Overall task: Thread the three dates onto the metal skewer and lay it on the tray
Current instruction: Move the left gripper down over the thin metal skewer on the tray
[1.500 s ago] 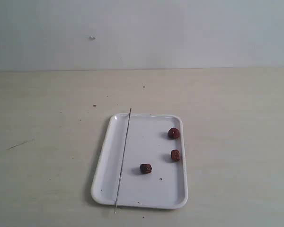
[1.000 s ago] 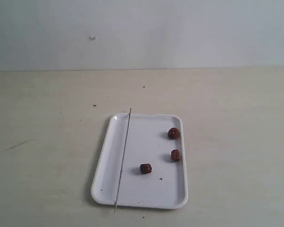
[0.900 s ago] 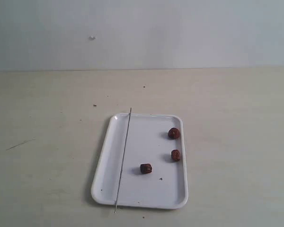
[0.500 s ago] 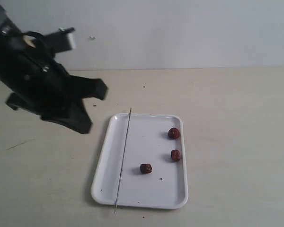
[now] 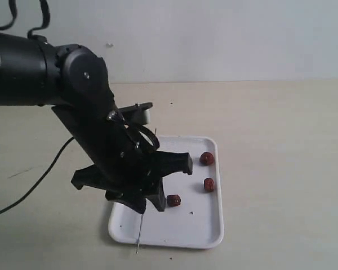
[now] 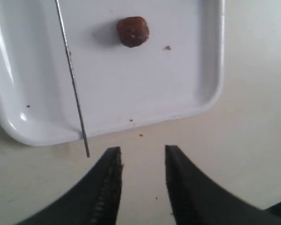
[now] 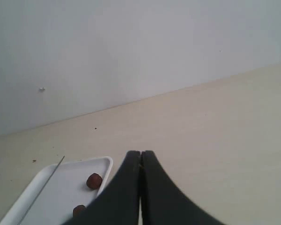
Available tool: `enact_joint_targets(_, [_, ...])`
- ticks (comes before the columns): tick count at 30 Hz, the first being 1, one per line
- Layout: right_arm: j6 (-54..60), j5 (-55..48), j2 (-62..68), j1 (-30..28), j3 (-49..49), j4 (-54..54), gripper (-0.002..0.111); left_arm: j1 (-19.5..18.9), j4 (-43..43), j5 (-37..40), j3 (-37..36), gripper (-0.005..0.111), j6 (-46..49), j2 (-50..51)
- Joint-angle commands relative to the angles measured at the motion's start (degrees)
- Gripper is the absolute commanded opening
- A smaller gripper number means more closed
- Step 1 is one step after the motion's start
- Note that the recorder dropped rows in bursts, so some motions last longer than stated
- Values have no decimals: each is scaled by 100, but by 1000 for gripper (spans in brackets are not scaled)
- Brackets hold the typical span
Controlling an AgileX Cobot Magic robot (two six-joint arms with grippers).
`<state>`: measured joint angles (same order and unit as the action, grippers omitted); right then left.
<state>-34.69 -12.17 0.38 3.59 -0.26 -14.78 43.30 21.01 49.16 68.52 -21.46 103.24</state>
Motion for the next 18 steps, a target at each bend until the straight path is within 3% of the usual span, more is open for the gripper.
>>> enact_joint_targets(1, [59, 19, -38, -25, 26, -49, 0, 28, -382, -42, 70, 44, -400, 231])
enact_joint_targets(18, [59, 19, -38, -25, 26, -49, 0, 28, -1258, -260, 447, 45, -465, 997])
